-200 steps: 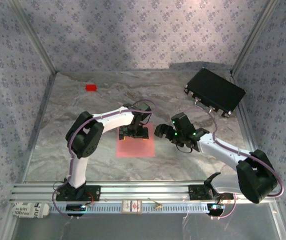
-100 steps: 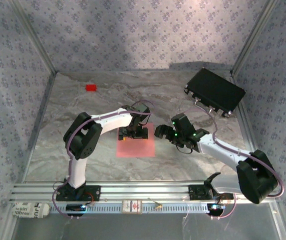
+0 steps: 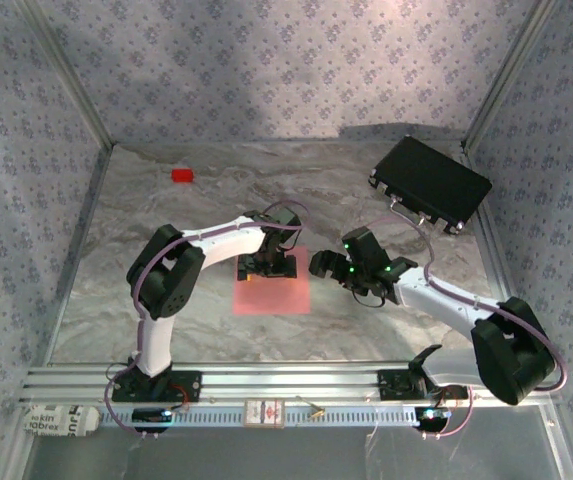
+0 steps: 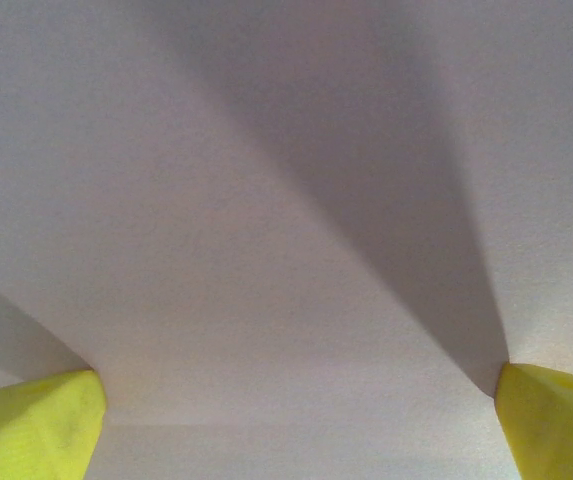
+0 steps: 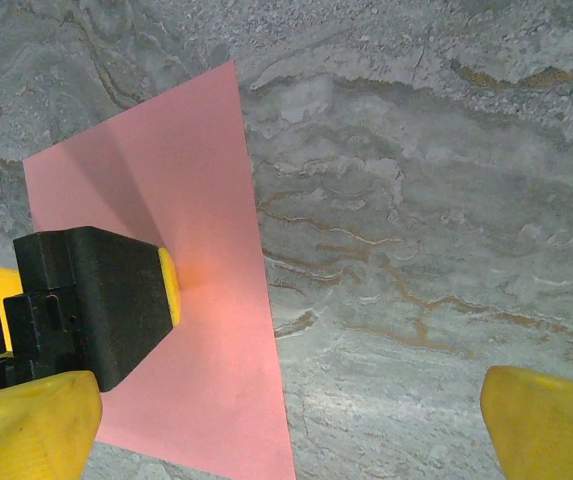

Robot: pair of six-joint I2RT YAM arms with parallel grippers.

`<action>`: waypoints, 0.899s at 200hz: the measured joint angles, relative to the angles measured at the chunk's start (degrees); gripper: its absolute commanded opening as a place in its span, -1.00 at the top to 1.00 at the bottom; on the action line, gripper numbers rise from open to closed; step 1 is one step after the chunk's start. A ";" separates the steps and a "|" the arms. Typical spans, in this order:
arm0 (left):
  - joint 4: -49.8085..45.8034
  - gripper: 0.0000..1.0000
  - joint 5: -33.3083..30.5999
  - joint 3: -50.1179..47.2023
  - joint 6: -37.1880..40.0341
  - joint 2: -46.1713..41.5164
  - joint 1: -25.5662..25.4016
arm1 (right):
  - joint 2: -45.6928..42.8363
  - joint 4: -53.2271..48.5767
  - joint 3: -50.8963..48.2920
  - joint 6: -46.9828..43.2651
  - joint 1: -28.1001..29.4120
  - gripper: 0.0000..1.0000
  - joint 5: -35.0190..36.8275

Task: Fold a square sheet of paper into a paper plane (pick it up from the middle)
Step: First fold the square sheet of paper in half at the center of the table.

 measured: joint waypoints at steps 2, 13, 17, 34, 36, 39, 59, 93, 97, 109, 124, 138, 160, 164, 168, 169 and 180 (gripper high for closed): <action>0.02 -0.98 0.00 0.00 0.00 -0.02 0.00 | 0.00 -0.02 0.00 0.00 0.00 -0.98 0.00; 0.13 -0.98 0.00 -0.11 0.00 -0.07 0.00 | 0.00 0.00 0.02 0.00 0.11 -0.98 0.00; 0.15 -0.98 0.00 -0.11 -0.02 -0.09 0.00 | 0.00 0.00 0.04 0.00 0.15 -0.98 0.00; 0.22 -0.98 0.00 -0.15 0.00 -0.09 0.00 | 0.00 -0.02 0.11 0.00 0.26 -0.98 0.02; 0.22 -0.98 0.00 -0.15 0.00 -0.09 0.00 | 0.00 -0.02 0.11 0.02 0.26 -0.98 0.02; 0.22 -0.98 0.00 -0.15 0.00 -0.09 0.00 | 0.00 -0.02 0.11 0.00 0.26 -0.98 0.02; 0.22 -0.97 0.02 -0.15 0.00 -0.11 0.00 | 0.00 -0.24 0.35 0.02 0.26 -0.98 0.11; 0.33 -0.96 0.02 -0.28 0.00 -0.15 0.00 | 0.20 -0.63 0.76 0.02 0.26 -0.98 0.46; 0.35 -0.96 0.02 -0.28 0.00 -0.20 0.00 | 0.26 -0.63 0.90 0.02 0.26 -0.98 0.46; 0.42 -0.96 0.02 -0.39 0.00 -0.24 0.00 | 0.44 -0.63 1.16 0.02 0.26 -0.98 0.48; 0.55 -0.94 0.00 -0.50 0.02 -0.35 0.00 | 0.55 -0.66 1.27 0.02 0.26 -0.98 0.48; 0.59 -0.94 -0.02 -0.59 0.00 -0.39 0.00 | 0.85 -0.68 1.40 0.02 0.26 -0.98 0.55; 0.61 -0.92 -0.04 -0.66 0.00 -0.42 0.00 | 1.18 -0.68 1.57 0.02 0.37 -0.98 0.63; 0.59 -0.92 -0.07 -0.66 0.02 -0.42 0.00 | 1.22 -0.68 1.60 0.02 0.37 -0.98 0.66; 0.61 -0.91 -0.09 -0.70 0.00 -0.42 0.00 | 1.25 -0.68 1.62 0.02 0.37 -0.98 0.63; 0.61 -0.91 -0.09 -0.72 0.00 -0.44 0.00 | 1.25 -0.68 1.64 0.02 0.37 -0.98 0.66; 0.68 -0.89 -0.11 -0.85 0.02 -0.52 0.02 | 1.31 -0.70 1.73 0.02 0.37 -0.98 0.66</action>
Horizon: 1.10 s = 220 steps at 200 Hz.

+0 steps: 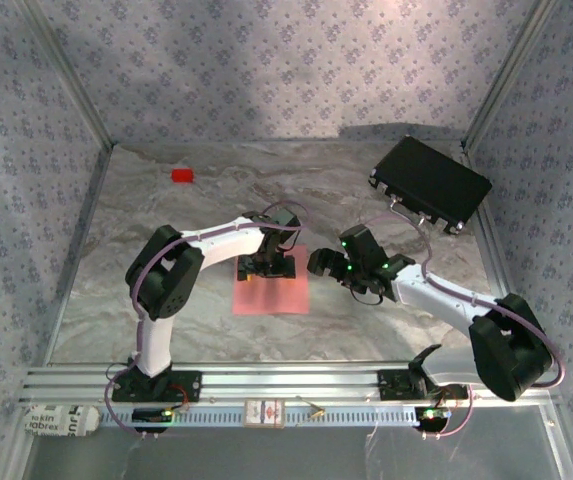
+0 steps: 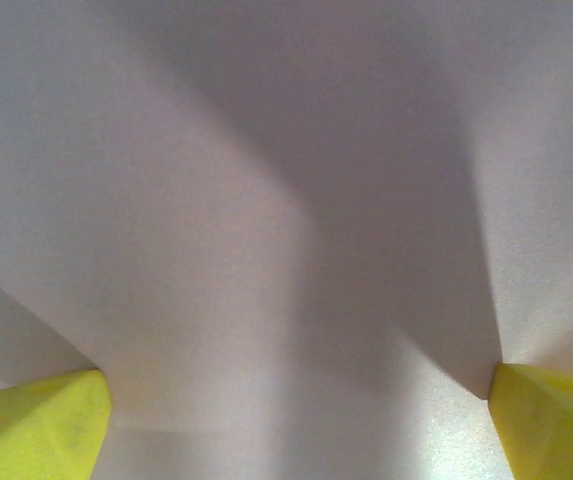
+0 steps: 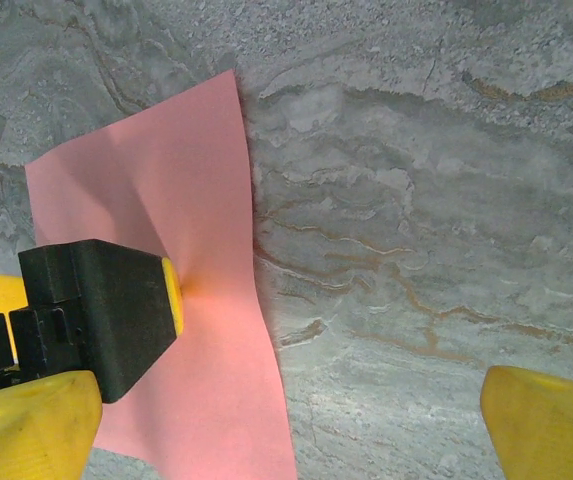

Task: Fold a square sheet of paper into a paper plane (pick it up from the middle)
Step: First fold the square sheet of paper in half at the center of the table.

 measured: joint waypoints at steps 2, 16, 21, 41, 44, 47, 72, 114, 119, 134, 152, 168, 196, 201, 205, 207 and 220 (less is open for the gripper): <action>0.00 -0.89 0.00 0.00 0.00 0.00 0.00 | 0.02 0.02 0.02 0.00 0.00 -0.98 0.00; -0.02 -0.89 -0.13 0.00 0.00 0.00 0.00 | 0.09 0.00 0.17 0.00 0.07 -0.98 0.09; -0.02 -0.89 -0.17 0.00 0.00 0.00 0.00 | 0.09 0.00 0.20 0.02 0.13 -0.98 0.20; -0.02 -0.87 -0.17 -0.02 -0.02 -0.02 0.00 | 0.09 -0.11 0.22 0.00 0.26 -0.98 0.35; -0.02 -0.87 -0.20 -0.02 0.00 -0.04 0.00 | 0.09 -0.15 0.22 0.00 0.28 -0.98 0.42; -0.02 -0.87 -0.17 -0.02 0.00 -0.04 0.00 | 0.09 -0.17 0.22 0.00 0.33 -0.98 0.42; -0.04 -0.85 -0.22 -0.07 0.00 -0.11 0.00 | 0.07 -0.42 0.22 0.00 0.39 -0.98 0.87; 0.37 -0.69 -0.66 -0.87 0.04 -0.74 0.02 | 0.07 -0.42 0.22 0.02 0.39 -0.98 1.33; 0.50 -0.66 -0.79 -1.09 0.13 -0.92 0.02 | 0.07 -0.42 0.22 0.02 0.39 -0.98 1.33; 1.14 -0.50 -0.79 -1.88 0.26 -1.46 0.15 | 0.07 -0.42 0.22 0.04 0.44 -0.99 1.40; 1.88 -0.36 -0.76 -2.97 0.39 -2.29 0.13 | 0.00 -0.44 0.22 0.07 0.55 -0.98 1.60; 2.62 -0.14 -0.61 -3.96 1.07 -2.99 0.13 | -0.31 -0.44 0.22 0.07 0.55 -0.98 1.90; 4.02 0.07 0.28 -5.57 1.57 -4.24 0.13 | -1.38 -0.66 0.20 0.09 0.66 -0.98 2.43; 4.22 0.08 0.52 -5.70 1.64 -4.37 0.13 | -1.60 -0.72 0.20 0.11 0.66 -0.98 2.60; 4.33 0.08 0.72 -5.77 1.68 -4.46 0.13 | -1.75 -0.79 0.20 0.11 0.66 -0.98 2.73; 4.44 0.09 0.90 -5.79 1.70 -4.50 0.13 | -1.81 -0.81 0.20 0.13 0.66 -0.98 2.80; 5.14 0.19 1.75 -6.21 1.75 -4.85 0.09 | -2.23 -0.85 0.20 0.26 0.72 -0.98 3.06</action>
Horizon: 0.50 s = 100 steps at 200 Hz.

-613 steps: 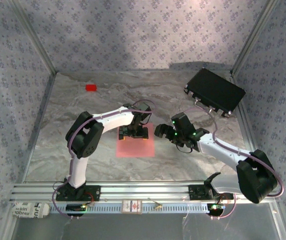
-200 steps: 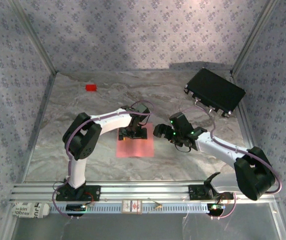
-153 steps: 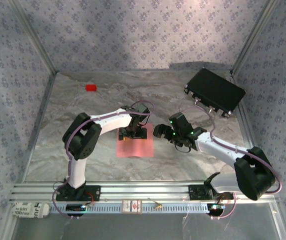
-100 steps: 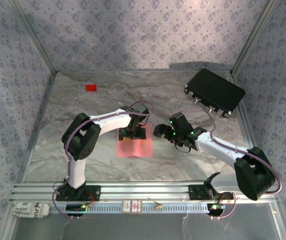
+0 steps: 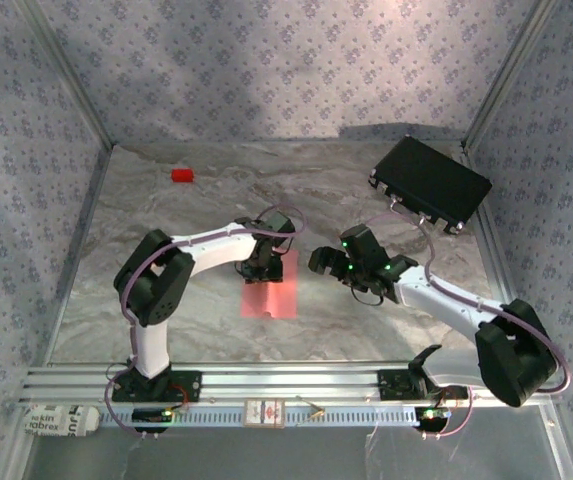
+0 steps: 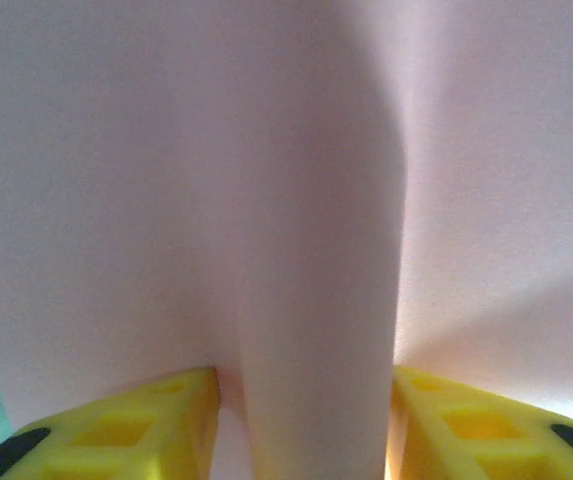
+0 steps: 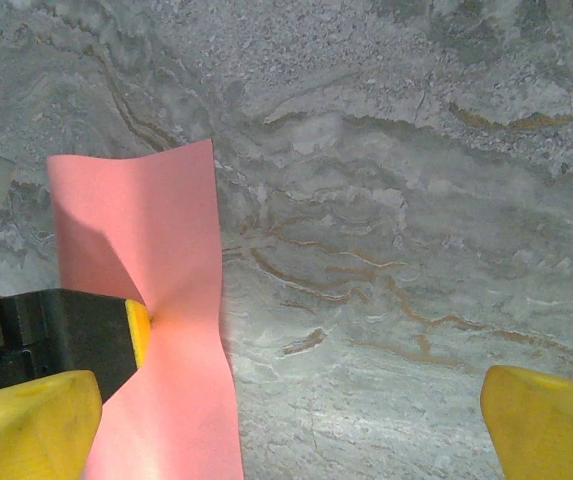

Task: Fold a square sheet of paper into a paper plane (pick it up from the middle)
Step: First fold the square sheet of paper in half at the center of the table.

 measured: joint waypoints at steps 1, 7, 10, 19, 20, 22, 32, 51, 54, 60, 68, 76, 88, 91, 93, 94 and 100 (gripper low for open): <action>0.11 0.21 0.11 -0.07 0.04 -0.04 0.00 | 0.00 0.00 0.00 0.00 0.02 -0.98 0.02; 0.79 0.25 0.74 -0.46 0.04 -0.33 0.00 | -0.20 -0.09 0.00 0.04 0.04 -0.98 0.22; 1.11 0.25 0.94 -0.68 0.31 -0.52 0.00 | -0.26 -0.17 0.00 0.04 0.04 -0.98 0.31; 2.51 0.25 2.12 -1.53 0.39 -1.20 -0.07 | -0.55 -0.48 0.00 0.04 0.04 -0.98 0.63; 2.62 0.25 2.27 -1.62 0.37 -1.25 -0.07 | -0.57 -0.50 -0.02 0.04 0.04 -0.98 0.66; 3.02 0.25 2.56 -1.88 0.46 -1.46 -0.07 | -0.63 -0.57 -0.02 0.04 0.04 -0.98 0.81; 4.48 0.26 3.91 -2.89 0.42 -2.34 -0.11 | -1.09 -0.87 -0.13 0.04 0.11 -0.98 1.29; 8.44 0.27 7.82 -5.29 -0.09 -4.31 0.17 | -2.89 -0.79 -1.03 0.02 0.28 -0.98 2.45; 9.18 0.28 8.70 -5.73 -0.37 -4.63 0.24 | -3.28 -0.79 -1.22 0.02 0.31 -0.98 2.73; 10.84 0.28 10.21 -6.62 -0.81 -5.31 0.44 | -4.07 -0.83 -1.57 0.02 0.35 -0.98 3.06; 12.79 0.29 12.13 -7.67 -1.49 -6.08 0.74 | -5.29 -0.81 -2.05 0.00 0.42 -0.98 3.91; 14.97 0.29 14.19 -8.74 -2.27 -6.88 1.18 | -6.49 -0.81 -2.45 0.00 0.42 -0.98 4.94; 18.10 0.30 17.40 -9.75 -3.61 -7.82 1.81 | -8.11 -0.81 -2.73 0.00 0.42 -0.98 6.62; 19.02 0.30 18.16 -9.90 -3.93 -7.93 1.95 | -8.52 -0.81 -2.82 0.00 0.42 -0.98 7.23; 19.58 0.30 18.73 -10.01 -4.15 -8.04 2.03 | -8.76 -0.83 -2.84 0.00 0.42 -0.98 7.48; 20.13 0.30 19.23 -10.10 -4.39 -8.13 2.14 | -8.85 -0.83 -2.86 0.00 0.42 -0.98 7.61; 22.16 0.30 20.81 -10.40 -5.11 -8.33 2.38 | -9.66 -0.85 -2.97 0.04 0.42 -0.98 8.87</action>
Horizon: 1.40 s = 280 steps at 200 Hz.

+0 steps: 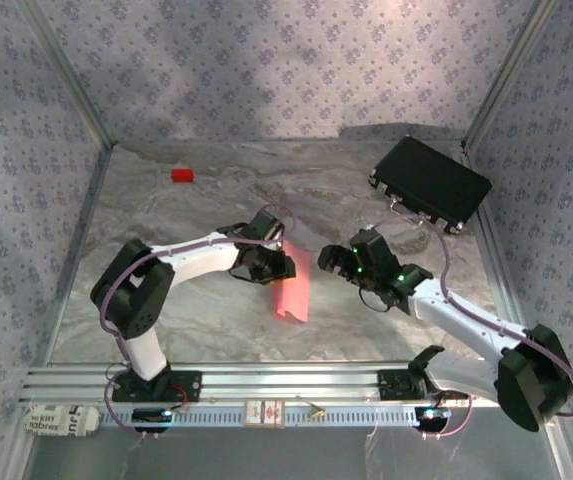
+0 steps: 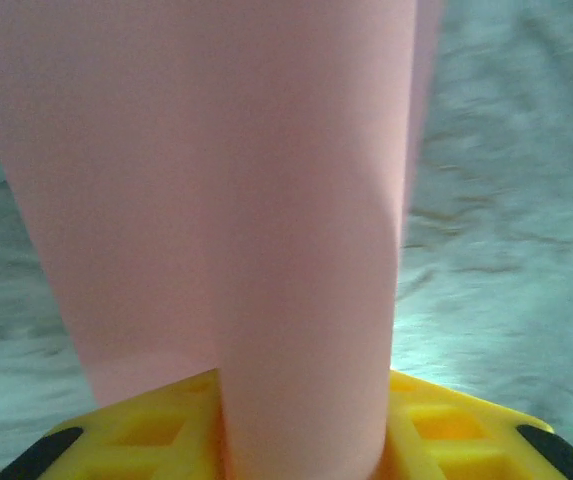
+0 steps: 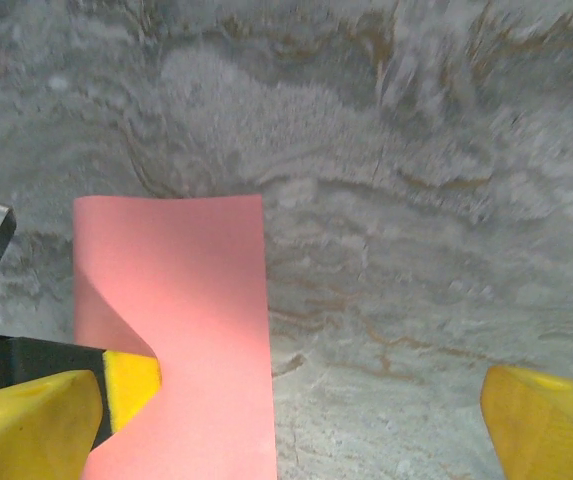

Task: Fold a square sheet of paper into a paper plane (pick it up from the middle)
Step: First fold the square sheet of paper in half at the center of the table.

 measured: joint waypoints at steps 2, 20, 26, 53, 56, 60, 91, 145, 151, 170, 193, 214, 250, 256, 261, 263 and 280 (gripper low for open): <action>0.52 0.30 0.44 -0.11 -0.26 -0.07 0.09 | -0.15 -0.02 -0.02 0.00 0.00 -0.98 0.26; 8.09 0.30 5.20 -1.55 -3.43 -0.42 0.92 | -1.46 -0.48 -0.04 0.61 -0.28 -0.98 2.97; 10.71 0.30 6.56 -2.23 -4.55 -0.42 1.05 | -1.64 -0.63 -0.04 0.59 -0.48 -0.98 3.41; 21.84 0.30 11.69 -5.64 -10.43 -0.39 1.66 | -1.95 -0.90 -0.07 -2.12 -2.95 -0.95 1.62; 22.91 0.30 12.15 -5.92 -11.15 -0.35 1.66 | -1.97 -1.01 -0.07 -2.54 -3.45 -0.95 1.07; 24.09 0.30 12.61 -6.19 -11.72 -0.26 1.66 | -1.99 -1.05 -0.07 -2.91 -4.04 -0.95 0.55; 30.99 0.31 14.82 -6.93 -15.10 1.36 1.66 | -2.64 1.60 -2.21 -4.81 -9.18 -0.91 -6.64; 33.29 0.30 15.04 -7.82 -16.17 5.05 1.53 | -2.19 4.20 -3.72 -5.25 -10.80 -0.89 -13.97; 33.27 0.30 14.97 -7.82 -16.15 5.40 1.49 | -2.08 4.46 -3.74 -5.22 -10.80 -0.89 -14.29; 32.72 0.29 14.29 -7.82 -15.91 6.27 1.27 | -1.73 4.98 -3.85 -5.22 -10.78 -0.89 -15.02; 30.82 0.23 13.25 -7.82 -14.64 6.62 1.16 | -1.38 5.27 -3.89 -5.22 -10.60 -0.89 -15.21; 27.30 0.16 11.54 -7.76 -12.33 6.62 1.16 | -1.31 5.31 -3.96 -5.20 -10.36 -0.89 -15.21; 20.13 -0.07 8.26 -4.87 -7.02 6.56 0.72 | -1.09 6.16 -4.76 -5.07 -9.68 -0.90 -15.19; 18.99 -0.11 7.91 -4.42 -6.29 6.54 0.63 | -1.05 6.23 -4.90 -4.98 -9.49 -0.90 -15.19; 18.10 -0.16 7.52 -4.00 -5.75 6.47 0.61 | -1.03 6.32 -5.05 -4.94 -9.35 -0.90 -15.19; 17.59 -0.17 7.23 -3.82 -5.33 6.45 0.59 | -1.03 6.36 -5.09 -4.92 -9.29 -0.91 -15.17; 13.99 -0.20 5.25 -2.32 -3.21 5.90 0.39 | -0.83 6.58 -5.22 -4.72 -8.85 -0.91 -15.17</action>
